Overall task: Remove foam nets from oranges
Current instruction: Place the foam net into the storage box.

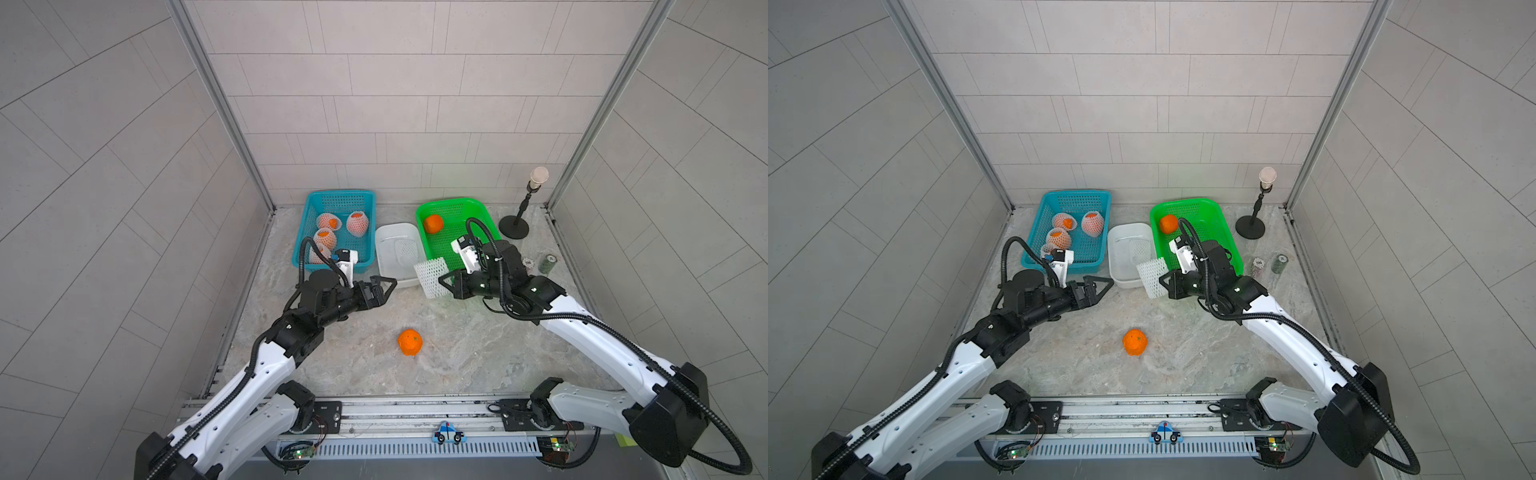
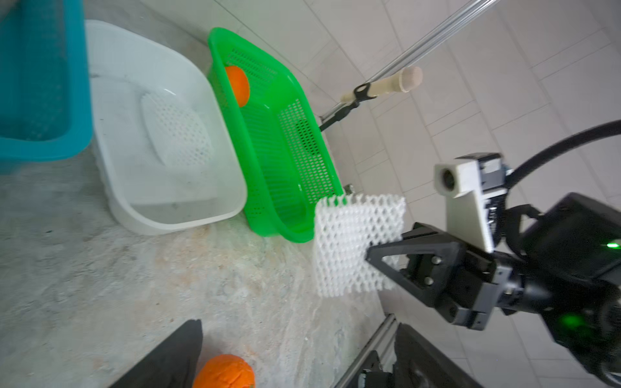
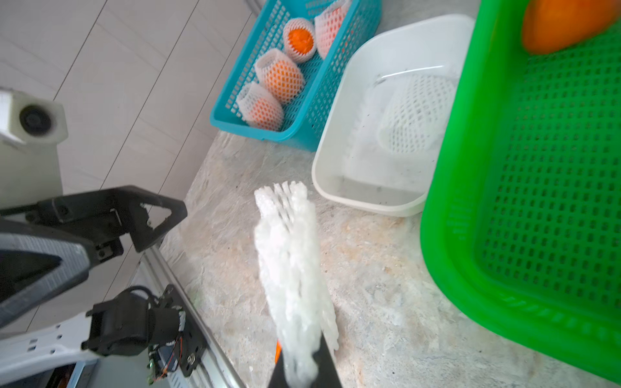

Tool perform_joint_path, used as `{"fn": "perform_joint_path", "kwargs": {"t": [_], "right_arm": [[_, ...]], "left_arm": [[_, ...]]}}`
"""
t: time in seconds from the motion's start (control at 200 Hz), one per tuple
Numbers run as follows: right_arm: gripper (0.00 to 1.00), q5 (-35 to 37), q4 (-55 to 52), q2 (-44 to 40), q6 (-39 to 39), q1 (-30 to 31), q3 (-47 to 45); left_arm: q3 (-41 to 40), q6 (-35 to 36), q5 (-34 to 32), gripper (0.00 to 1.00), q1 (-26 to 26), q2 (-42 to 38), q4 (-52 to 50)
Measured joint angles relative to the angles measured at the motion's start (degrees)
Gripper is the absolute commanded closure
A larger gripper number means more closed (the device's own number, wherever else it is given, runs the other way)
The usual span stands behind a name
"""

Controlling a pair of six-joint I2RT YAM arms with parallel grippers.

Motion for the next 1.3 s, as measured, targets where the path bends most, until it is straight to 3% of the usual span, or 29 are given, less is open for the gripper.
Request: {"fn": "perform_joint_path", "kwargs": {"t": [0.395, 0.846, 1.131, 1.296], "right_arm": [[0.91, 10.64, -6.08, 21.2, 2.99, 4.31, 21.0], [0.84, 14.16, -10.51, 46.4, 4.04, 6.38, 45.64], [0.8, 17.25, -13.05, 55.45, 3.89, 6.86, 55.08], [0.72, 17.66, -14.08, 59.58, 4.15, 6.91, 59.43]], "left_arm": [[4.7, 5.62, -14.25, 0.0, 1.03, 6.38, -15.15], [4.68, 6.27, -17.64, 0.0, 2.75, 9.03, -14.29], [4.24, 7.72, -18.86, 0.0, 2.97, 9.03, -13.05], [4.24, 8.17, -19.19, 0.0, 3.06, 9.92, -12.87]]}}
